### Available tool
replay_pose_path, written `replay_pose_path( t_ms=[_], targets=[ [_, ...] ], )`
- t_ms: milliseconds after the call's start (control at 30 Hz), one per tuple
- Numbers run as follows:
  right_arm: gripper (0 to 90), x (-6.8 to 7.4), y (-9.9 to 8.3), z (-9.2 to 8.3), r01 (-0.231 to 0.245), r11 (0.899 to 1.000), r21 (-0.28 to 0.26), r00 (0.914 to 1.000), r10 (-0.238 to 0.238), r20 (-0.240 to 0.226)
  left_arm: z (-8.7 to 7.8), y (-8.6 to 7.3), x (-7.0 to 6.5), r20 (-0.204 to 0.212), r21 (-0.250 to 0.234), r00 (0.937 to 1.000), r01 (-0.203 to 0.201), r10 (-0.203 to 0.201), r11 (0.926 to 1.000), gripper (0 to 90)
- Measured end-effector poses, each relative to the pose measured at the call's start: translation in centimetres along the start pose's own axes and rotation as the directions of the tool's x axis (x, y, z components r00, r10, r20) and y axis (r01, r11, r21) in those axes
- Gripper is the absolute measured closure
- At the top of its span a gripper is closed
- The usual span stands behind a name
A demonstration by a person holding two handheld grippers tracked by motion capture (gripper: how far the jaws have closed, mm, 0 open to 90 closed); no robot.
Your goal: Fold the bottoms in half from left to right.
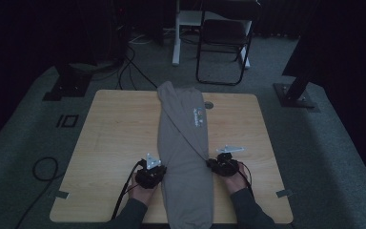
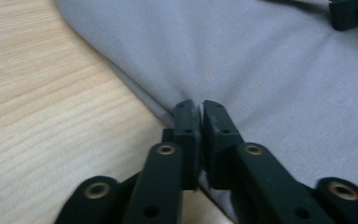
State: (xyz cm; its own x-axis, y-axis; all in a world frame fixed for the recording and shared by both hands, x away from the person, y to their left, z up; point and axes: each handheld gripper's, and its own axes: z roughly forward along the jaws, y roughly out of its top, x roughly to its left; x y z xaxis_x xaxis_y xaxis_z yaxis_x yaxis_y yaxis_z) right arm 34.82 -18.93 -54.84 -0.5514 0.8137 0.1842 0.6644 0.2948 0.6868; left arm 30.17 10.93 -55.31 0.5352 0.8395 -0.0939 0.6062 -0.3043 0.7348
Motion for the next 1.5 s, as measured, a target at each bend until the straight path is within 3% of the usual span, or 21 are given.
replay_pose_path(
  t_ms=[100, 133, 167, 233, 367, 533, 567, 733, 833, 933, 1033, 1167, 1267, 1333, 1367, 1433, 1500],
  targets=[
    [61.6, 0.1, 0.3, 0.3, 0.037, 0.999, -0.009, 0.9987, -0.037, 0.036, 0.1, 0.6, 0.6, -0.013, -0.023, 0.9999, 0.000, 0.000, 0.9997, 66.2],
    [57.0, 0.2, 0.6, 0.6, 0.049, 0.999, -0.003, 0.9985, -0.049, 0.025, 0.1, 1.0, 1.0, -0.020, -0.032, 0.9998, 0.006, -0.007, 0.9995, 64.1],
    [54.3, 0.3, 1.0, 0.9, 0.070, 0.998, 0.002, 0.9973, -0.070, 0.019, 0.1, 1.4, 1.3, -0.031, -0.050, 0.9995, 0.011, -0.012, 0.9987, 63.8],
    [49.1, 0.8, 1.9, 1.5, 0.125, 0.992, -0.007, 0.9908, -0.124, 0.054, 0.4, 2.5, 2.3, -0.049, -0.077, 0.9984, 0.023, -0.027, 0.9968, 62.9],
    [38.4, 1.5, 4.3, 3.1, 0.166, 0.985, -0.039, 0.9834, -0.162, 0.082, 1.8, 4.7, 4.1, -0.068, -0.095, 0.9956, 0.058, -0.065, 0.9938, 61.3],
    [31.4, 1.3, 7.5, 5.8, 0.152, 0.987, -0.051, 0.9839, -0.146, 0.103, 3.8, 6.2, 5.3, -0.074, -0.095, 0.9966, 0.027, -0.034, 0.9951, 61.9],
    [30.5, 1.2, 8.0, 6.3, 0.146, 0.988, -0.051, 0.9844, -0.140, 0.106, 4.9, 6.7, 5.6, -0.089, -0.069, 0.9958, 0.013, -0.019, 0.9975, 62.3],
    [25.1, 0.7, 10.0, 8.5, 0.107, 0.993, -0.049, 0.9894, -0.101, 0.104, 6.6, 7.0, 6.7, -0.111, -0.018, 0.9924, 0.052, -0.053, 0.9985, 70.1],
    [21.5, 1.0, 10.5, 9.9, 0.138, 0.990, -0.025, 0.9853, -0.134, 0.106, 6.8, 6.9, 6.7, -0.122, -0.029, 0.9914, 0.044, -0.047, 0.9986, 75.2],
    [22.3, 1.0, 10.5, 10.6, 0.156, 0.988, -0.002, 0.9789, -0.155, 0.134, 6.8, 6.9, 6.7, -0.123, -0.033, 0.9915, 0.040, -0.044, 0.9987, 77.3],
    [30.1, -0.5, 10.3, 10.3, 0.090, 0.996, -0.016, 0.9783, -0.086, 0.189, 6.8, 6.9, 6.8, -0.122, -0.032, 0.9913, 0.045, -0.048, 0.9985, 78.3],
    [41.8, -3.3, 9.8, 9.0, -0.023, 0.999, -0.048, 0.9604, 0.035, 0.276, 6.8, 6.9, 6.7, -0.123, -0.033, 0.9913, 0.044, -0.048, 0.9985, 79.7],
    [55.0, -4.9, 9.3, 8.1, -0.070, 0.995, -0.076, 0.9513, 0.089, 0.295, 6.8, 6.9, 6.5, -0.131, -0.032, 0.9906, 0.034, -0.038, 0.9989, 80.9],
    [58.6, -5.1, 9.2, 7.9, -0.071, 0.994, -0.078, 0.9512, 0.091, 0.295, 6.8, 6.9, 6.5, -0.134, -0.030, 0.9904, 0.029, -0.033, 0.9991, 81.8],
    [67.0, -5.1, 9.0, 7.7, -0.059, 0.995, -0.079, 0.9578, 0.078, 0.277, 6.8, 6.9, 6.4, -0.138, -0.029, 0.9900, 0.023, -0.027, 0.9993, 82.2],
    [71.1, -5.1, 9.0, 7.7, -0.049, 0.996, -0.076, 0.9608, 0.068, 0.269, 6.8, 6.9, 6.3, -0.141, -0.030, 0.9898, 0.016, -0.020, 0.9994, 83.3],
    [80.9, -4.8, 9.0, 7.8, -0.036, 0.997, -0.073, 0.9658, 0.053, 0.254, 6.7, 6.8, 6.2, -0.142, -0.027, 0.9897, 0.014, -0.018, 0.9995, 84.0]
  ],
)
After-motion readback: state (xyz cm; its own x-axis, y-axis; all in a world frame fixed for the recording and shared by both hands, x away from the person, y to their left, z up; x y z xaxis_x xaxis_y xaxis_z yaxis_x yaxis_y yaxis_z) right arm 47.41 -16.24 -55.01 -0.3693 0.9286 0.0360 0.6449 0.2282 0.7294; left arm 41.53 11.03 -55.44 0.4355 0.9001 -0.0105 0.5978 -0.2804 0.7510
